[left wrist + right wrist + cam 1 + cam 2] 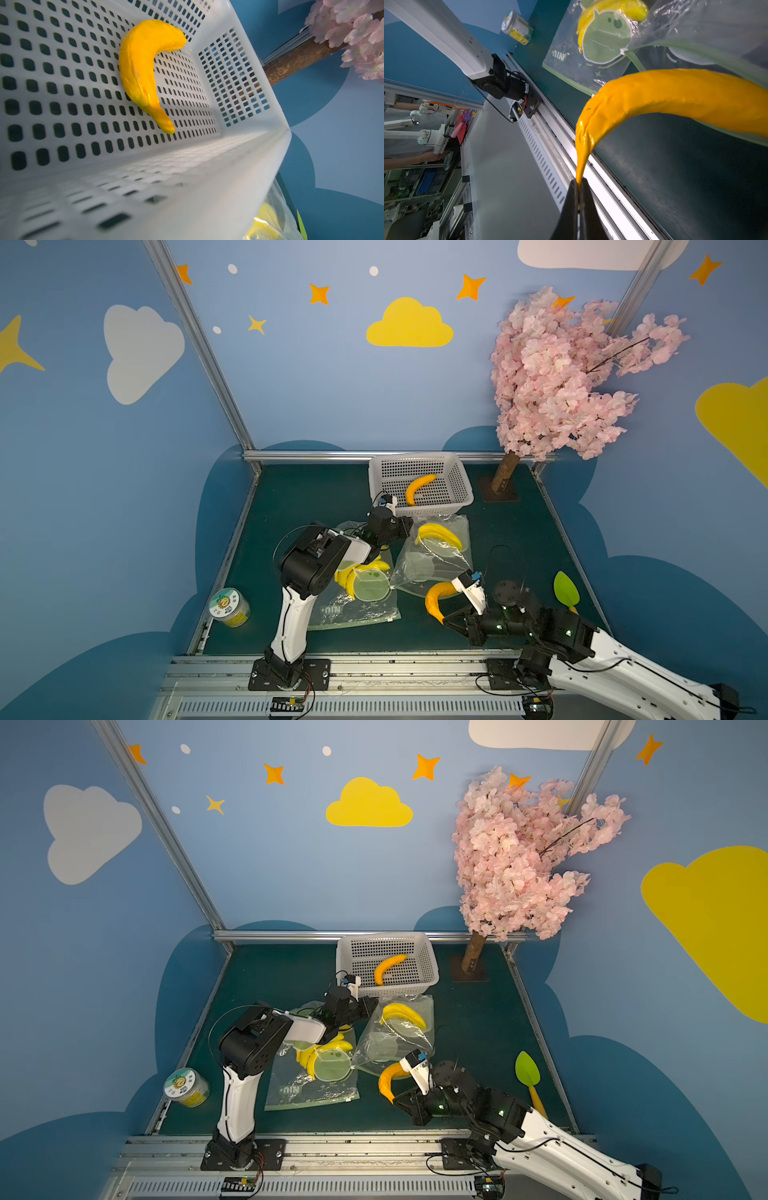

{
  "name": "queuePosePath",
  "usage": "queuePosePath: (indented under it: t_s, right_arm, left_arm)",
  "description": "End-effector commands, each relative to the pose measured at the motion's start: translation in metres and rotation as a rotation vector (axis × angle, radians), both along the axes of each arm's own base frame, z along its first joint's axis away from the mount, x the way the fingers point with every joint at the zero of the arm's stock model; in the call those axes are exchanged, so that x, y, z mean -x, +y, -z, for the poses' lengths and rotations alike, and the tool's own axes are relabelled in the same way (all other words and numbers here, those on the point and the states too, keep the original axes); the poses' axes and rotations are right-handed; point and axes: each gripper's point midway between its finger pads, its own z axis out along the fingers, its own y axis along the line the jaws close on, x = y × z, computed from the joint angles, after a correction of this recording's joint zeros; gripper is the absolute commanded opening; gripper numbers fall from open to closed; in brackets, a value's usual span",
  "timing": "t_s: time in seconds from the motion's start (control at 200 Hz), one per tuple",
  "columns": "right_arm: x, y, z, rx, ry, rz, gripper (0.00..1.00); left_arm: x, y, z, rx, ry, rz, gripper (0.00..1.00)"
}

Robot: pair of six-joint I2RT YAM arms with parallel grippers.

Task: Open the zip-top bag and take out the banana
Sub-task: Pick up the banana from the zipper food storage bag.

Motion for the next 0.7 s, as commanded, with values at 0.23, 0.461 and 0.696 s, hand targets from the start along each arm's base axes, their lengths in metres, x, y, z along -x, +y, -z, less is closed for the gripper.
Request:
queuePosePath:
  t_s: [0.23,0.461,0.696]
  right_arm:
    - [-0.032,0.021,-0.133,-0.196,-0.315,0.017,0.00]
    - [-0.136,0.014,-0.160,-0.072,-0.444,0.236,0.00]
    - [-0.290,0.039,-0.117,0.029,-0.421,0.305,0.00]
  left_arm:
    - [0.000,0.009,0.027,-0.052,0.066,-0.024,0.03]
    - [0.002,0.008,0.025,-0.038,0.066,-0.021,0.03]
    - [0.005,0.008,0.025,-0.004,0.079,-0.028,0.03]
